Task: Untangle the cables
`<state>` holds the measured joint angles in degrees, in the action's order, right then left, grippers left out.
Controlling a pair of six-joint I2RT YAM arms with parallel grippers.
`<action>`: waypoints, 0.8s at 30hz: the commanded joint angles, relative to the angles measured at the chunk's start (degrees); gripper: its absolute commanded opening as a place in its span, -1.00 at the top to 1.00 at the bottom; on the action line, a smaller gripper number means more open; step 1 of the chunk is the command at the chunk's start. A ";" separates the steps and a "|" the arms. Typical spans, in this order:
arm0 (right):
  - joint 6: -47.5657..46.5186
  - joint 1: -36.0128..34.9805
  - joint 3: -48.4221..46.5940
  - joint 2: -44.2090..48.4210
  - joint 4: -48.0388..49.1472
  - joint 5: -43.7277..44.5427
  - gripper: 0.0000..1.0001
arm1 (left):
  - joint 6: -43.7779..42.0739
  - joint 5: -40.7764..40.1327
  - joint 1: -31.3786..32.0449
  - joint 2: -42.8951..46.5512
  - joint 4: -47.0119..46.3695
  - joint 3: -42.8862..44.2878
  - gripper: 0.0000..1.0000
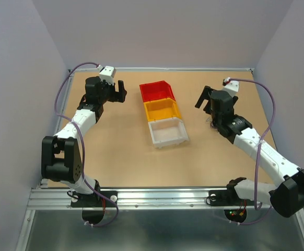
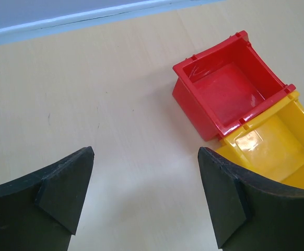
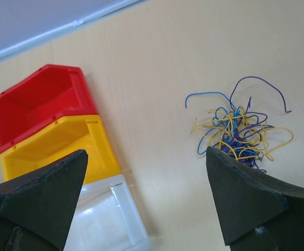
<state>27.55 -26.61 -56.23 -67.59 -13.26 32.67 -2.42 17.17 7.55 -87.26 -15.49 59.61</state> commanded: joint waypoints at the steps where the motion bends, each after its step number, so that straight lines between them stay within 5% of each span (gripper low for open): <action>1: 1.54 -0.11 1.82 0.71 3.68 5.03 -1.00 | -0.66 0.94 0.01 1.31 -1.04 0.59 -0.85; 9: 2.94 0.77 2.35 -3.06 3.59 6.62 -1.00 | -0.75 1.29 0.01 1.66 -0.86 0.50 -0.86; 15: 8.92 12.72 4.37 -11.31 2.97 -4.62 -1.00 | -0.57 1.64 0.01 2.18 -0.86 0.24 -0.86; 24: 14.81 13.16 4.11 -25.65 4.12 0.66 -0.97 | -0.40 3.04 0.01 2.54 -0.60 0.24 -0.86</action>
<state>38.68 -13.19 -51.68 -90.15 -11.18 31.88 -2.52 18.48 7.55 -87.26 -15.14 59.61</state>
